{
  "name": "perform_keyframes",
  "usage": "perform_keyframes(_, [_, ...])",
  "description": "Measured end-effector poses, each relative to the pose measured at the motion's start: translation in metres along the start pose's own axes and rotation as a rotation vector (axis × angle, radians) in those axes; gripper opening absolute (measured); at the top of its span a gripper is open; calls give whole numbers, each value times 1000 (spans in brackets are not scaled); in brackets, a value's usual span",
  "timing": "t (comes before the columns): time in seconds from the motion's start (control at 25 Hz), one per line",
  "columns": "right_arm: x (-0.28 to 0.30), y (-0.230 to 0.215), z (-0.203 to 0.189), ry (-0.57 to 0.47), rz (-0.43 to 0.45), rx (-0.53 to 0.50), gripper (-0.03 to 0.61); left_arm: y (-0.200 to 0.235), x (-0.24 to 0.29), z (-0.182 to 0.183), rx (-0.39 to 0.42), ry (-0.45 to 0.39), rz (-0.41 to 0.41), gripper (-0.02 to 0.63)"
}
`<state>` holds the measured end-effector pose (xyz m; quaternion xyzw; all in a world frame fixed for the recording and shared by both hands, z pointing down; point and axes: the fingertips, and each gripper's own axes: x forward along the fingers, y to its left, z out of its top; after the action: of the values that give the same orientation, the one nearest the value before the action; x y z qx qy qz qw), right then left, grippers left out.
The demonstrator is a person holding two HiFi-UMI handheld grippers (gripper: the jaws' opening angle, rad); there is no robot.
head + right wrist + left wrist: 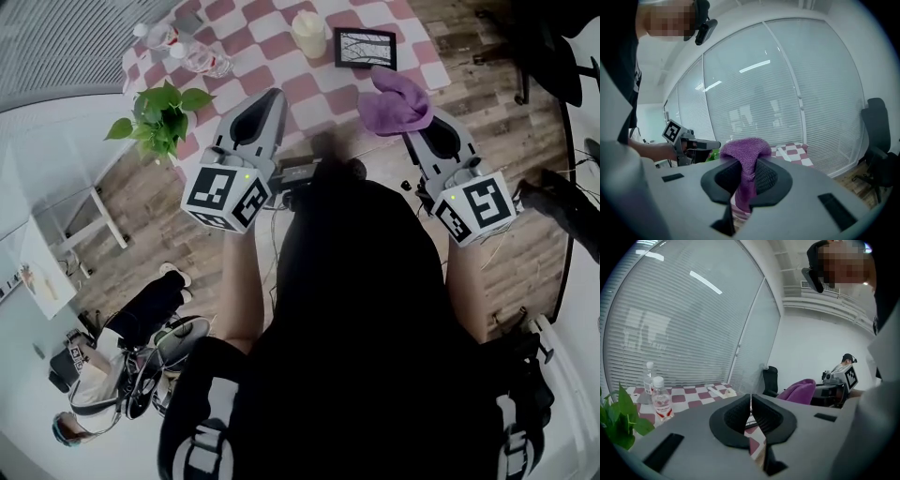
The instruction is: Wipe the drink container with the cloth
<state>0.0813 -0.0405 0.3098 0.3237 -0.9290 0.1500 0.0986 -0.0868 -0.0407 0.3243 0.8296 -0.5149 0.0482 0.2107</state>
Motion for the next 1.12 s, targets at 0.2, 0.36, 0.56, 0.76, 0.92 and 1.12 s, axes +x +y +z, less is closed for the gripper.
perform_keyframes(0.2, [22, 0, 1, 14, -27, -2, 54, 22, 19, -26, -43, 65, -51, 37])
perform_keyframes(0.36, [37, 4, 3, 24, -22, -24, 55, 33, 36, -34, -32, 105, -88, 38])
perform_keyframes(0.56, [48, 4, -3, 27, -30, -3, 54, 49, 54, -32, -5, 127, -98, 38])
perform_keyframes(0.76, [48, -5, -9, 59, -28, 0, 55, 55, 81, -45, -32, 162, -112, 71])
perform_keyframes(0.92, [57, -11, -13, 63, -40, 12, 54, 64, 100, -54, -29, 194, -118, 145])
perform_keyframes(1.12, [63, -18, -20, 82, -47, 23, 55, 71, 126, -71, -8, 213, -87, 194])
